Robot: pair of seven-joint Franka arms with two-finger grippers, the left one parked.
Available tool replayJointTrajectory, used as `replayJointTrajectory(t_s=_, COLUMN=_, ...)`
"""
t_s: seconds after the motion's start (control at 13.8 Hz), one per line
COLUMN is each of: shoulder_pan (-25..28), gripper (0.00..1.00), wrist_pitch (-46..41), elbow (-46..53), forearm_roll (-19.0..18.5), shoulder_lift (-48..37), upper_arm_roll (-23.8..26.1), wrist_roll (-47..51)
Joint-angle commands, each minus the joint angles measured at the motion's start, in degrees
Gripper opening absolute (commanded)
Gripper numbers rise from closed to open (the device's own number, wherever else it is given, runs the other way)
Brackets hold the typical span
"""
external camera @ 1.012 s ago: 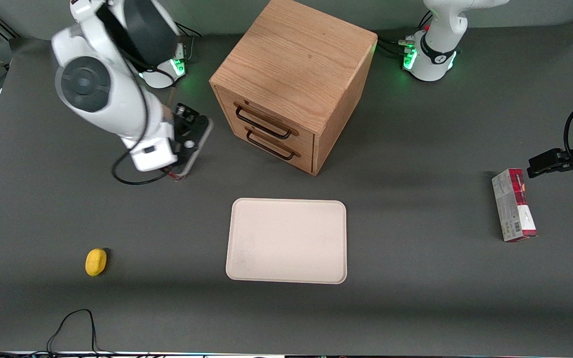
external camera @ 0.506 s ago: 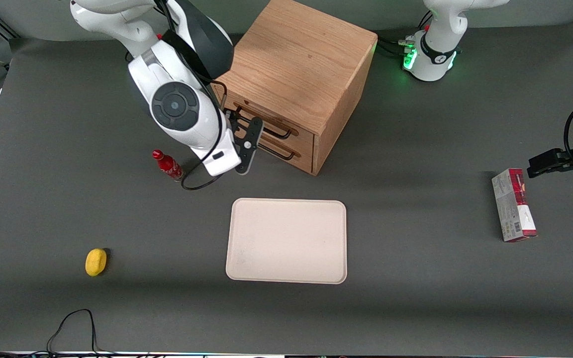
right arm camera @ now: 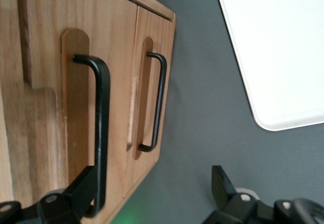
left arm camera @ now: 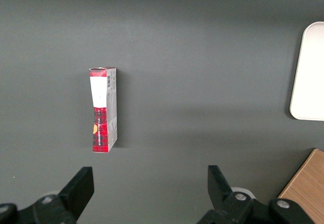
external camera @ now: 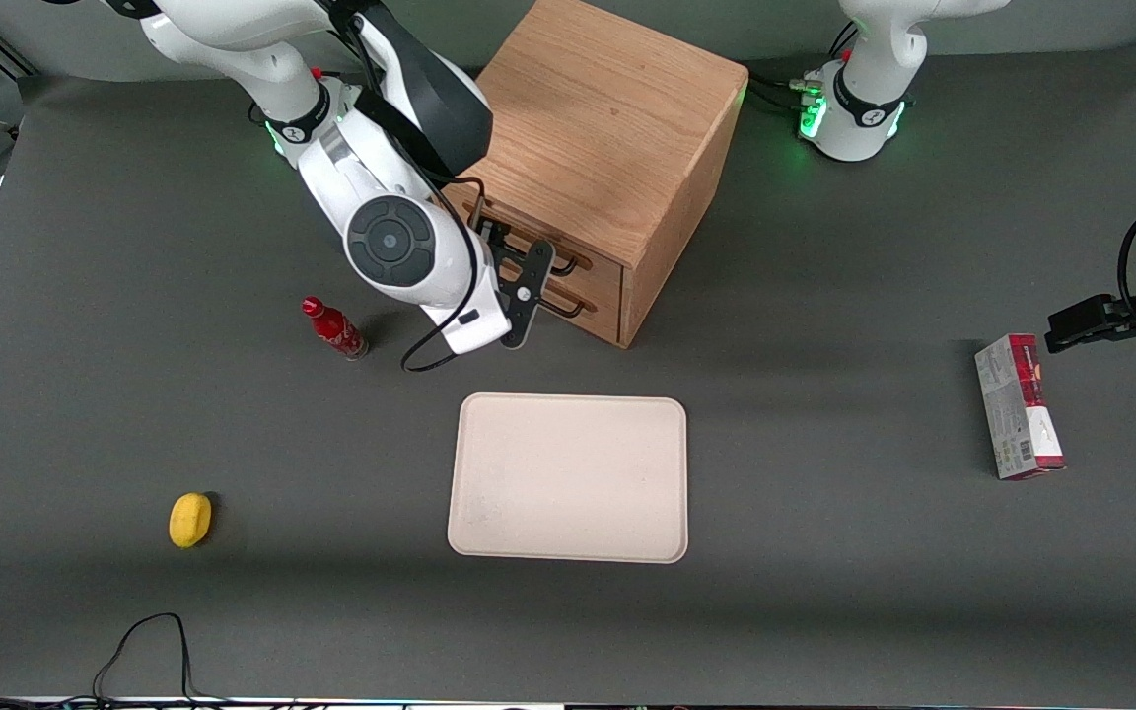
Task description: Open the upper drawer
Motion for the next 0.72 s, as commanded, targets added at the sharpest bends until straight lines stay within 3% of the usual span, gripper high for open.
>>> replayJointTrajectory(t_s=0.0, shoulder_pan=1.3, gripper=1.0, wrist_pitch=0.4, elbow=1.5, forearm_roll=3.1, shoulder_lift=1.6, upper_arm_roll=-0.1, wrist_roll=2.4)
replayJointTrajectory(t_s=0.65, shoulder_pan=2.9, gripper=1.0, wrist_pitch=1.8, elbow=1.2, forearm_roll=2.8, shoulder_lift=3.4, upper_arm_roll=-0.2, wrist_roll=2.1)
